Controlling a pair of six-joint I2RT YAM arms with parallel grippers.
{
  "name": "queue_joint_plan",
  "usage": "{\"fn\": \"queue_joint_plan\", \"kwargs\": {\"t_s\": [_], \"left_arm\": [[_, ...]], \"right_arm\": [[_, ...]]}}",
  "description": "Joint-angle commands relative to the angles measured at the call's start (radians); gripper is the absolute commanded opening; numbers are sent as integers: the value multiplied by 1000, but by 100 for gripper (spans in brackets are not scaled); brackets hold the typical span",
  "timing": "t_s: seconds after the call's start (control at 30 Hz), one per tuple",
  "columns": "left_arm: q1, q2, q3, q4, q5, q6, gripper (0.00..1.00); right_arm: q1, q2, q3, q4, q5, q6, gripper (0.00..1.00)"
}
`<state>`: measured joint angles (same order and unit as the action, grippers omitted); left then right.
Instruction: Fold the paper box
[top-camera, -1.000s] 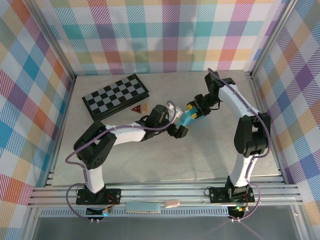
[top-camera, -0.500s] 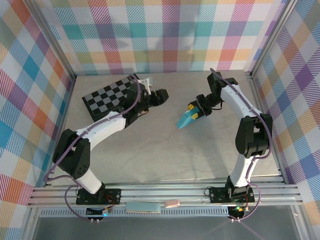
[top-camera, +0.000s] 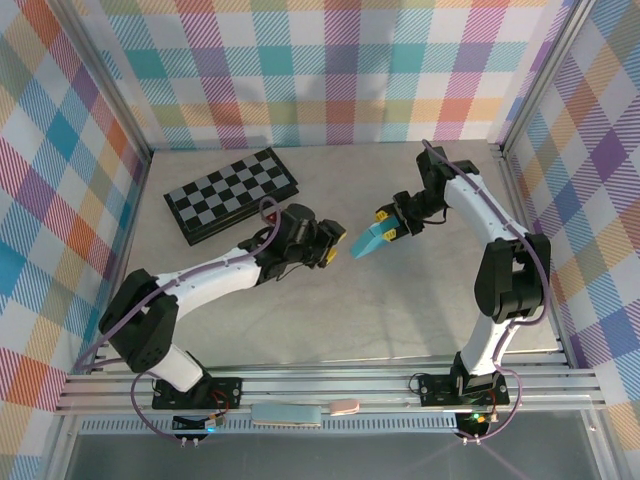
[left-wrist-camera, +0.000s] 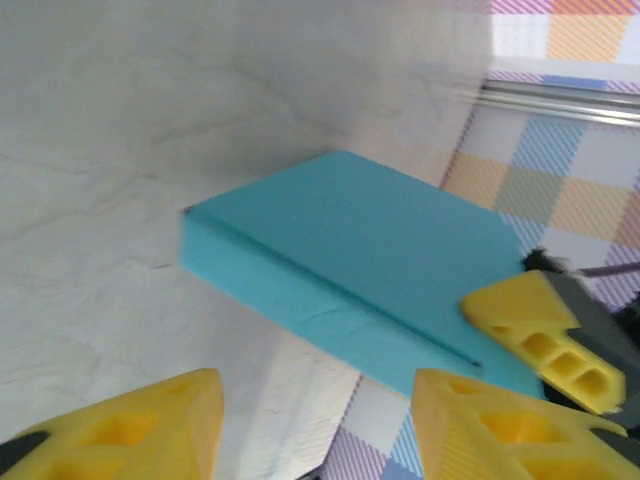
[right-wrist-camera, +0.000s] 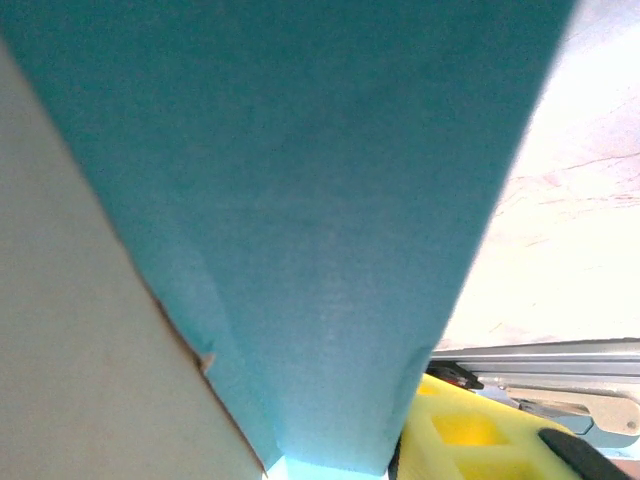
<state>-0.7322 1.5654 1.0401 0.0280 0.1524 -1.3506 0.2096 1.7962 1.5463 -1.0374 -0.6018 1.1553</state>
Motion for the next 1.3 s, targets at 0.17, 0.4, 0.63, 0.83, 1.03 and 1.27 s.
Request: {"fn": "queue_joint_plan", "kwargs": {"t_s": [0.17,0.4,0.63,0.83,1.03,1.27], "left_arm": [[-97,-54,36,-93,-110,1308,68],[-100,-26,-265,441,-100,1665,70],[-92,91,-175,558,-143,1654,70],[-87,126,-128,569,-95,1637,65],[-75,152,-94,583,-92,1595,41],[-73,97,-91,536,-32,1577,22]], "right_arm": [[-6,-16,95,-101,-41,-54,34],[-6,-29,97,-108,-84,-63,34],[-6,-56,77,-118,-112,-74,34],[-5,-73,57,-113,-128,-68,34],[-6,-87,45,-100,-172,-49,35],[-13,-94,30,-82,-184,-45,43]]}}
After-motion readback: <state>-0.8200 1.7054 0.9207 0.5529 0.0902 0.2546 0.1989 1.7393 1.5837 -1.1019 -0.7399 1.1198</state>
